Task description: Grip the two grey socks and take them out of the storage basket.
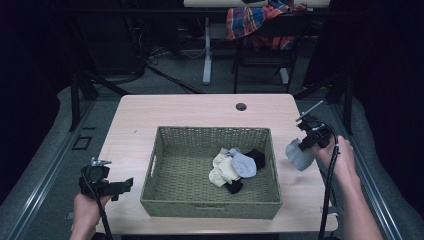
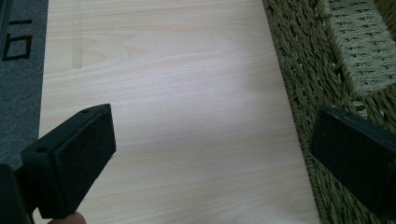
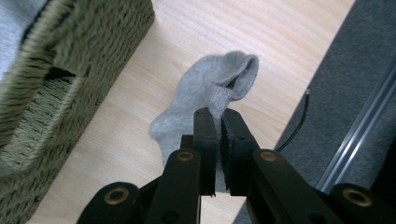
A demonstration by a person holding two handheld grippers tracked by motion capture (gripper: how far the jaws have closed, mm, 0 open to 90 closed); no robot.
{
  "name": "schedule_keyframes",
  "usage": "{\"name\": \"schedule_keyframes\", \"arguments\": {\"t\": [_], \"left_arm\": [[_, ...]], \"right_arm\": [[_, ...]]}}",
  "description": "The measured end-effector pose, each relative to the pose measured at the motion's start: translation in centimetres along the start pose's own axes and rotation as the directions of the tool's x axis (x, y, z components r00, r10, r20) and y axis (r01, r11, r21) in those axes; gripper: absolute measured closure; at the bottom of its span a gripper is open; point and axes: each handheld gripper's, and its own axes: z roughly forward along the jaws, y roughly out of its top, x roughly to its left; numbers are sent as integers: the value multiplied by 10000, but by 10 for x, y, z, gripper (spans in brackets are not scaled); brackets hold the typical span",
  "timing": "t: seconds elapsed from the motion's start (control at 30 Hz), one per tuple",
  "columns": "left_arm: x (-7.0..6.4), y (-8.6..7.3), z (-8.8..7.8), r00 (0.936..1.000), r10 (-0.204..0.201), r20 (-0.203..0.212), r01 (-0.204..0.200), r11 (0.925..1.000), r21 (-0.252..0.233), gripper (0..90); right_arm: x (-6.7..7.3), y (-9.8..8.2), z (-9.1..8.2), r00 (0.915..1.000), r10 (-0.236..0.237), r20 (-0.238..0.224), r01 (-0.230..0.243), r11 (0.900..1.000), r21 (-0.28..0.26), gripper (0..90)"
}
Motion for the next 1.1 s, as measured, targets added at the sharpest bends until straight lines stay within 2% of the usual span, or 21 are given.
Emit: {"name": "schedule_keyframes", "arguments": {"t": [0.07,0.2,0.23,0.27,0.3,0.37,0.53,0.57,0.8,0.9,0.97,1.03,1.1], "left_arm": [[0,0,0,10000,14,0,-14,10000,2,8],[-1,0,0,10000,14,-8,-14,10000,-15,8],[-1,0,0,10000,23,3,-23,10000,-6,8],[-1,0,0,10000,39,-1,-39,10000,-4,7],[-1,0,0,10000,50,3,-50,10000,3,7],[-1,0,-1,10000,60,2,-60,10000,0,8],[-1,0,0,10000,75,14,-75,10000,8,8],[-1,0,0,10000,91,13,-91,10000,21,7],[-1,0,0,9999,100,24,-100,9999,52,8],[-1,1,0,9999,131,21,-131,9999,57,8],[-1,1,0,9999,132,21,-132,9999,58,8],[-1,1,0,9999,142,25,-142,9999,51,8],[-1,1,0,9999,150,27,-150,9999,53,8]], "right_arm": [[0,-2,7,9998,139,-150,-141,9999,-90,858],[-1,-2,19,9994,-49,-352,55,9998,169,859],[0,-3,23,9992,109,-397,-107,9999,50,859],[-1,-2,25,9990,-93,-437,106,9995,291,859],[0,-3,27,9985,-69,-540,85,9995,295,859],[0,-3,30,9987,6,-507,4,9998,201,859],[0,-4,38,9978,-78,-659,102,9993,363,849],[0,-5,41,9970,110,-769,-93,9997,215,845],[0,-8,50,9968,209,-767,-184,9993,324,841],[-3,-8,49,9965,63,-832,-14,9983,590,801],[-2,-9,49,9957,289,-884,-255,9989,399,762],[-4,-9,45,9966,147,-807,-114,9991,410,713],[-3,-10,43,9971,247,-714,-231,9995,225,687]]}}
